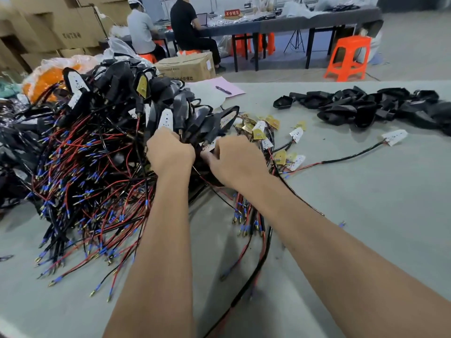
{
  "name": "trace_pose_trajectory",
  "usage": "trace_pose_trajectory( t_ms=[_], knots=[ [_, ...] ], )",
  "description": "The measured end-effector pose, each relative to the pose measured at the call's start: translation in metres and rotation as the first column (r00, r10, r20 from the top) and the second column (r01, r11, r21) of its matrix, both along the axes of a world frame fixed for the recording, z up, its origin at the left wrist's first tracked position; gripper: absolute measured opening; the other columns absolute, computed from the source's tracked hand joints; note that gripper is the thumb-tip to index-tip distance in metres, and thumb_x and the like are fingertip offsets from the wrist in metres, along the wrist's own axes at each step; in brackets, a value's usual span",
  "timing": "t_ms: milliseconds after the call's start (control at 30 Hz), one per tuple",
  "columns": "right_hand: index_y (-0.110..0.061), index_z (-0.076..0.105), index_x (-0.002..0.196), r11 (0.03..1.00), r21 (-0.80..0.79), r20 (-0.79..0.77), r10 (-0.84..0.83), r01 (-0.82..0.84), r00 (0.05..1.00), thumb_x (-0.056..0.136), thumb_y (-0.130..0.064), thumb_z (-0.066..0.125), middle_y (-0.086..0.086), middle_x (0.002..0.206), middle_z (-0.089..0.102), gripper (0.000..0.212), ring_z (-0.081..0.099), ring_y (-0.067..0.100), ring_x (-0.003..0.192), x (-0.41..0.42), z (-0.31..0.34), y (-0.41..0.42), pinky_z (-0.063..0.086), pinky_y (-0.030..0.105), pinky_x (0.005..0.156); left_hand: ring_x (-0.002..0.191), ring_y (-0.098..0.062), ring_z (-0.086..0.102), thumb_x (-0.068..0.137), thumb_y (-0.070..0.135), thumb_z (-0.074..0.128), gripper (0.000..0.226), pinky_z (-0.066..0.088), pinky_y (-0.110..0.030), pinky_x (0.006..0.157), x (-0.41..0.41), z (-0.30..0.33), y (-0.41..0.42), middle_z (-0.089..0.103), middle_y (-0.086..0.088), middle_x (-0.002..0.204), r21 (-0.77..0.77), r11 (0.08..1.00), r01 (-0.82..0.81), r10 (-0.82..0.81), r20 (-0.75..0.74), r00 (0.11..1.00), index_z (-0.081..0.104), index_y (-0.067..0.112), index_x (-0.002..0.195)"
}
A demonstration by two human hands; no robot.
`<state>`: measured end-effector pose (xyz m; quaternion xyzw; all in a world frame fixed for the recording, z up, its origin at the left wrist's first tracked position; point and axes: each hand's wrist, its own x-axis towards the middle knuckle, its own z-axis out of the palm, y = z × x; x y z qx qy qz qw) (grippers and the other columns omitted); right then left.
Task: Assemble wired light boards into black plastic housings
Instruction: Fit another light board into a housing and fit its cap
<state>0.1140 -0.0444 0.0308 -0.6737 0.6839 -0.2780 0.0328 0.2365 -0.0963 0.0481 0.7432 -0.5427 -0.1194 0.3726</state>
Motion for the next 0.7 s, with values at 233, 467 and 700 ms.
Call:
trace_pose_trajectory(
  t_ms=[233, 467, 700],
  knots=[
    [-0.003, 0.074, 0.099, 0.897, 0.274, 0.256, 0.279, -0.347, 0.925, 0.085, -0.017, 0.077, 0.017, 0.096, 0.074, 0.019, 0.07, 0.032, 0.092, 0.024, 0.011, 0.018, 0.06, 0.044, 0.085, 0.106, -0.031, 0.065, 0.079, -0.003, 0.061, 0.031, 0.044, -0.031, 0.077, 0.001, 0.012, -0.013, 0.071, -0.006, 0.107, -0.138, 0.988, 0.063, -0.044, 0.14, 0.989, 0.073, 0.022, 0.094],
    [0.004, 0.07, 0.116, 0.852, 0.127, 0.783, 0.228, -0.507, 0.579, 0.097, 0.008, 0.057, 0.021, 0.103, 0.075, 0.024, 0.072, 0.033, 0.086, 0.022, -0.012, 0.035, 0.062, 0.053, 0.08, 0.111, -0.034, 0.064, 0.081, -0.001, 0.064, 0.036, 0.049, -0.036, 0.097, 0.022, 0.008, -0.018, 0.076, -0.009, 0.11, -0.118, 0.981, 0.155, -0.124, 0.235, 0.964, 0.081, 0.023, 0.102],
    [-0.008, 0.072, 0.094, 0.986, 0.012, 0.332, -0.159, 0.165, 0.93, 0.098, -0.018, 0.062, 0.01, 0.09, 0.073, 0.015, 0.067, 0.028, 0.088, -0.063, -0.031, 0.031, 0.054, 0.037, 0.079, 0.102, -0.027, 0.062, 0.089, 0.01, 0.059, 0.021, 0.046, -0.028, 0.088, -0.052, -0.004, 0.022, 0.067, -0.009, 0.105, -0.387, 0.889, 0.244, -0.205, 0.14, 0.969, 0.071, 0.012, 0.106]
  ],
)
